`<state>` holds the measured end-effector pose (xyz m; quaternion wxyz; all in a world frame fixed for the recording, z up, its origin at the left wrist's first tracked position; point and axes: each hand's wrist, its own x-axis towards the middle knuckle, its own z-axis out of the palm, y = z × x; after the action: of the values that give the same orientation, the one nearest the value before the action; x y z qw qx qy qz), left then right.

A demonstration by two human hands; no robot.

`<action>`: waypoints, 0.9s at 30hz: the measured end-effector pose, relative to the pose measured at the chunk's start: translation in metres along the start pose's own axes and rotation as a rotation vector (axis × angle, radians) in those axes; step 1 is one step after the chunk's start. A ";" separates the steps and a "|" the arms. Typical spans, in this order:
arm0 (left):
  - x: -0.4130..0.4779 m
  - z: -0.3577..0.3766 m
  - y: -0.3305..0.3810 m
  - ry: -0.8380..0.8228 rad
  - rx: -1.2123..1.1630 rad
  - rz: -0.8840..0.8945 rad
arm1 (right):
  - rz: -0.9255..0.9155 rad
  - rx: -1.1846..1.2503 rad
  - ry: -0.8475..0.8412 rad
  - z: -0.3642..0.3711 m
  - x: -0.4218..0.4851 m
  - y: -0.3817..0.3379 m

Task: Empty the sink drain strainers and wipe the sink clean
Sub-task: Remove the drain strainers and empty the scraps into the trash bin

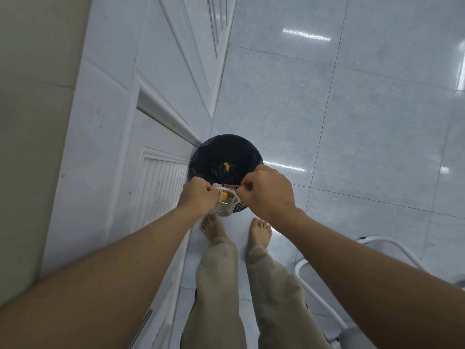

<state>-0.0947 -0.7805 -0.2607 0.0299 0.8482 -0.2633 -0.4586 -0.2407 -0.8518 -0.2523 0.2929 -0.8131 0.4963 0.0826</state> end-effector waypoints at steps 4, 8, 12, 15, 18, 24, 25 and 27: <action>0.001 0.000 0.000 -0.001 -0.023 -0.009 | -0.007 -0.049 -0.114 -0.005 0.002 -0.002; 0.002 0.001 0.000 -0.021 -0.027 -0.009 | 0.002 -0.047 -0.224 -0.003 0.003 -0.007; 0.002 0.002 -0.001 -0.011 -0.035 -0.012 | 0.012 -0.032 -0.216 -0.002 0.004 -0.006; 0.002 0.002 0.000 -0.016 -0.046 -0.014 | 0.000 -0.041 -0.219 0.002 0.003 -0.003; 0.001 0.003 0.001 -0.030 -0.056 -0.018 | -0.015 -0.032 -0.188 0.005 0.001 0.000; 0.002 0.003 -0.003 -0.030 -0.017 -0.022 | -0.026 0.019 -0.059 0.008 -0.001 0.006; 0.002 0.004 -0.004 -0.028 -0.009 -0.022 | -0.020 0.029 -0.031 0.007 -0.001 0.007; 0.002 0.005 -0.005 -0.019 0.000 -0.028 | -0.001 0.028 0.009 0.005 0.000 0.007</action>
<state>-0.0955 -0.7762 -0.2668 0.0210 0.8474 -0.2518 -0.4670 -0.2455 -0.8516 -0.2589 0.3021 -0.8094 0.4984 0.0720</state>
